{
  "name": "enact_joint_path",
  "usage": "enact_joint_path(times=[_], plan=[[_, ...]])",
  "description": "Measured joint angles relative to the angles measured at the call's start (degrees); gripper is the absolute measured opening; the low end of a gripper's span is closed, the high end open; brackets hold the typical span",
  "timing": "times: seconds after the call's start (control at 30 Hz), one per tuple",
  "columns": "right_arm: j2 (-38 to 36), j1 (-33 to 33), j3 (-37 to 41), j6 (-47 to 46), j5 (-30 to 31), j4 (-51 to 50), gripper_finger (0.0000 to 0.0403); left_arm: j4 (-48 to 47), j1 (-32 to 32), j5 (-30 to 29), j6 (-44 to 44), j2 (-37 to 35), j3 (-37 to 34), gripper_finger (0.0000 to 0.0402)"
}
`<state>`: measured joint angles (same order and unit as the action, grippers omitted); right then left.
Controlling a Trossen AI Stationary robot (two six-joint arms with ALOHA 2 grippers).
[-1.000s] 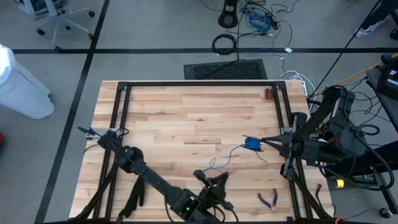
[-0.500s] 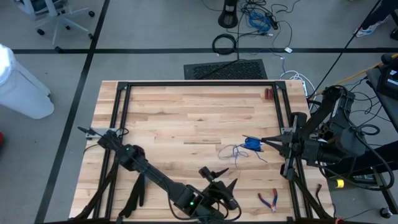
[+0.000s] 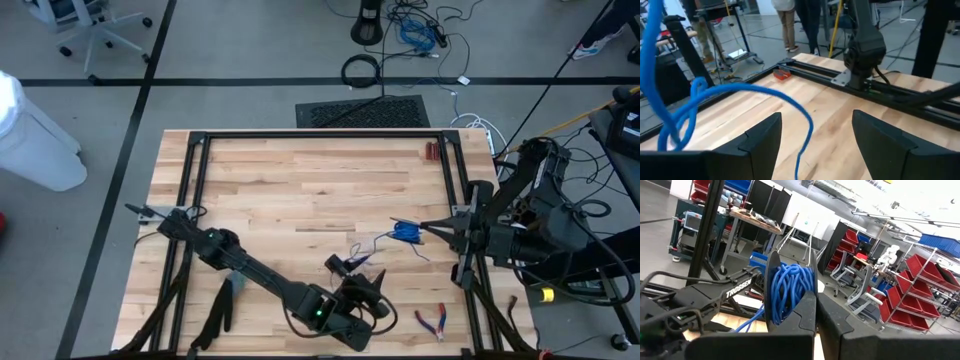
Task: Coil cords
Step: Coil the blue wire onto the black spool
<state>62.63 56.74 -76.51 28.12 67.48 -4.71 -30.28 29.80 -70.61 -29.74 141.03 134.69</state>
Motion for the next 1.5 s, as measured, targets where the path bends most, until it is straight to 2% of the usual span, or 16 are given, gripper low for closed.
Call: enact_joint_path(times=[0.23, 0.33, 0.43, 0.73, 0.9, 1.03, 1.3, 1.5], plan=[[0.00, 0.01, 0.00, 0.00, -0.02, 0.00, 0.0000, 0.35, -0.80, -0.63, 0.05, 0.33, 0.00, 0.0245], [0.00, 0.00, 0.00, 0.00, -0.02, -0.02, 0.0000, 0.33, -1.25, -0.95, 0.73, 0.33, 0.00, 0.0226], [0.00, 0.00, 0.00, -0.01, -0.02, -0.02, 0.0000, 0.21, -1.61, -1.00, 2.02, 0.33, 0.00, 0.0183], [0.00, -0.01, 0.00, -0.04, -0.02, -0.04, 0.0000, 0.11, -1.56, -1.00, 4.19, 0.33, 0.00, 0.0015], [0.02, 0.01, 0.00, -0.09, -0.02, -0.07, 0.0000, -1.40, 0.03, -1.42, 6.41, 0.33, 0.02, 0.0011], [0.02, 0.01, 0.00, -0.04, 0.21, -0.09, 0.0000, -6.82, 2.83, 0.15, 6.93, -0.48, 0.17, 0.0005], [-0.02, 0.01, 0.00, 0.96, 4.80, -0.19, 0.0000, -11.20, 11.06, 0.17, 5.34, -9.05, 0.41, 0.0003], [-0.11, 0.01, 0.00, 1.49, 7.13, -0.22, 0.0000, -12.89, 20.96, -5.69, 6.66, -12.35, 0.39, 0.0002]])
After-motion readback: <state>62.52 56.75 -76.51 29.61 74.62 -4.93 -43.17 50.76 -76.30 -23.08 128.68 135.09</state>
